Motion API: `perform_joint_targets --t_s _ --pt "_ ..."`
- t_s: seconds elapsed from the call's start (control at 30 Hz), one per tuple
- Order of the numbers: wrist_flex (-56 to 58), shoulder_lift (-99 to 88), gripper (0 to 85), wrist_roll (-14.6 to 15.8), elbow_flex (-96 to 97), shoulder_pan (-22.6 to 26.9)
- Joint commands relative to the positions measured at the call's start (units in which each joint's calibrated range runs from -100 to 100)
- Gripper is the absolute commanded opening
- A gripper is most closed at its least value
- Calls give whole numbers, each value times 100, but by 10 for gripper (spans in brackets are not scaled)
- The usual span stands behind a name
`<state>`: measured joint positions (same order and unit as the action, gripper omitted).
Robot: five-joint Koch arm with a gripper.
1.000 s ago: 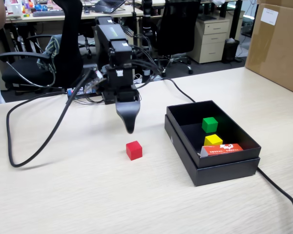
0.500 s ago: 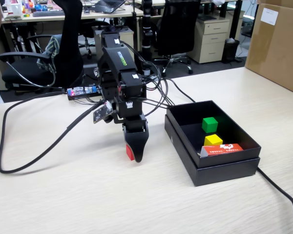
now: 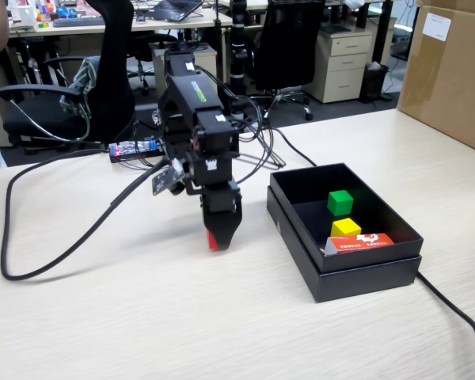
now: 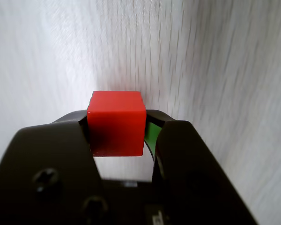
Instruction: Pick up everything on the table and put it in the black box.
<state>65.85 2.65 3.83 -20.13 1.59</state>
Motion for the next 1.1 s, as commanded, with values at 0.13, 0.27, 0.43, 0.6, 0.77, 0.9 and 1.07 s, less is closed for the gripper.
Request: perform_joint_targets --t_s 0.13,0.27,0.43,0.6,0.77,0.9,1.07 --pt "374 -2233 9 127 -861 694" --pt "374 -2061 9 220 -1460 1250" --pt "374 1037 9 400 -2829 1524" --pt "374 2024 11 479 -2856 1543" --pt "374 2139 169 484 -2702 1553" --pt "374 2035 388 469 -2584 1548" --pt "374 1335 440 474 -2348 1529"
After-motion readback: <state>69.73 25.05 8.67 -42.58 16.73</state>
